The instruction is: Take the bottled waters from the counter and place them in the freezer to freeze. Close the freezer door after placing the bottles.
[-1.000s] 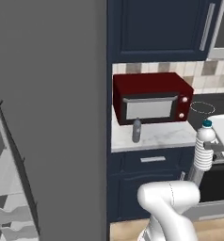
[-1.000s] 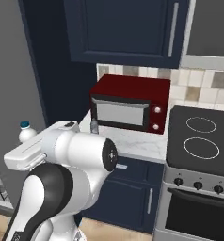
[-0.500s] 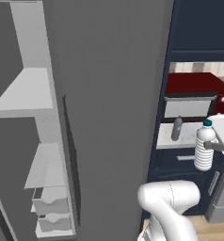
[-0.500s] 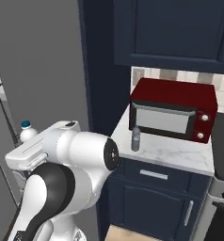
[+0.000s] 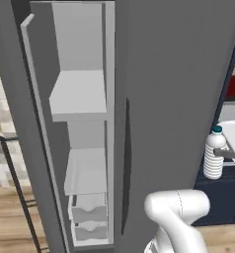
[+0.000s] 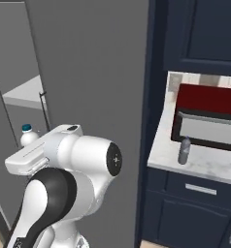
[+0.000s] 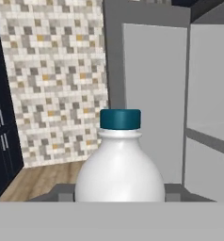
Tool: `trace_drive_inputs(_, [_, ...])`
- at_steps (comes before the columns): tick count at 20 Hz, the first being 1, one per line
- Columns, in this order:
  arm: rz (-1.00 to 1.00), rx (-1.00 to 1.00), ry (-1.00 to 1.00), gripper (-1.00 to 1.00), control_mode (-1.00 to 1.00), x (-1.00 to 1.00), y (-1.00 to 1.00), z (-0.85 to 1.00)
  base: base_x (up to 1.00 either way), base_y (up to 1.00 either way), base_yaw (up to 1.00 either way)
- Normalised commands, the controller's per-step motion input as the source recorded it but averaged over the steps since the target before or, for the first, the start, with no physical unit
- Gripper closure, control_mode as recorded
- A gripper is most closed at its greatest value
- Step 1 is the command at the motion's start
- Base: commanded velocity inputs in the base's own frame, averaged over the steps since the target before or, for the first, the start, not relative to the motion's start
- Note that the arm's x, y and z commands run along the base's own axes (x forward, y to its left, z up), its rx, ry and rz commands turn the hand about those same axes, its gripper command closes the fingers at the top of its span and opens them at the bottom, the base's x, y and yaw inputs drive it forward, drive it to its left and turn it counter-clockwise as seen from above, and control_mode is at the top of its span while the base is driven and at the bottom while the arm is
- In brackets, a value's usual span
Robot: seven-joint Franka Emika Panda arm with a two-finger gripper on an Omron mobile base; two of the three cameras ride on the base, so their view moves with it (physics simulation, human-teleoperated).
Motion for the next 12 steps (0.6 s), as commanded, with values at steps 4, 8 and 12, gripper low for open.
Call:
trace_drive_inputs(4, [0.0, 0.0, 0.0, 1.0, 1.0, 0.0, 0.0, 0.0, 0.0, 0.68, 0.0])
trace_drive_inputs(8, [0.0, 0.0, 0.0, 1.0, 1.0, 0.0, 0.0, 0.0, 0.0, 0.66, 0.0])
trace_drive_inputs(12, [0.0, 0.0, 0.0, 1.0, 1.0, 0.0, 0.0, 0.0, 0.23, 0.57, 0.03])
